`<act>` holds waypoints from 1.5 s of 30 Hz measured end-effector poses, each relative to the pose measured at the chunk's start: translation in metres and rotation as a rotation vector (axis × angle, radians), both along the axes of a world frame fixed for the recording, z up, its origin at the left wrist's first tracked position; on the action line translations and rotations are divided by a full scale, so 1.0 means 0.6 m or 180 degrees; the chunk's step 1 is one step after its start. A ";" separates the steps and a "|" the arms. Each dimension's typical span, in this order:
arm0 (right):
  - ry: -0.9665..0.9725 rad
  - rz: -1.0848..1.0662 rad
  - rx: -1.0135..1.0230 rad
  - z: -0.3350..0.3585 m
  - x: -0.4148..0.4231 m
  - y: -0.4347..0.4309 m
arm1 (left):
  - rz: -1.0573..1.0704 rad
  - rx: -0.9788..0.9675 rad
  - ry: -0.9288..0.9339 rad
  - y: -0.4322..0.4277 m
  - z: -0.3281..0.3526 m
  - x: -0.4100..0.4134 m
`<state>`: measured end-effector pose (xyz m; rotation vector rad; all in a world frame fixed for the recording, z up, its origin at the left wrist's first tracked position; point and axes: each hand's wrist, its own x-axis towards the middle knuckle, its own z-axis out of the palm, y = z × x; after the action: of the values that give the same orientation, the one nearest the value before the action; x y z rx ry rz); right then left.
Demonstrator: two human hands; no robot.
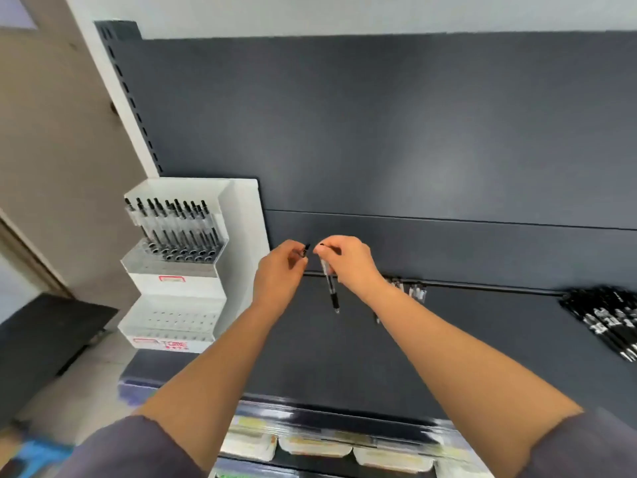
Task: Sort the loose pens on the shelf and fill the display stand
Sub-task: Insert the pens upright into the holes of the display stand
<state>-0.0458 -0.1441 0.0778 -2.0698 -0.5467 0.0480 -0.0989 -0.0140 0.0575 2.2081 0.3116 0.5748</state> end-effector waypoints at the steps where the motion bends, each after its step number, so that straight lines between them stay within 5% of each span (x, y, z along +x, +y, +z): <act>1: -0.0062 0.0080 0.0074 0.014 -0.008 0.025 | 0.0118 -0.0009 -0.0088 0.021 0.012 -0.011; 14: -0.0404 0.0885 0.0803 0.140 -0.066 0.355 | 0.0967 0.0106 -0.1043 0.333 0.132 -0.096; 24: -0.0990 0.0805 0.0160 0.125 -0.039 0.523 | 0.0878 0.0305 -0.0966 0.506 0.117 -0.053; 45: -0.1444 0.0632 -0.1152 0.102 0.006 0.563 | 0.0587 0.0470 -0.0478 0.532 0.040 -0.015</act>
<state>-0.0422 0.1937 0.1392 -2.3816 -1.0868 -0.2278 -0.1080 0.3054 0.0813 2.2754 0.4075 0.8847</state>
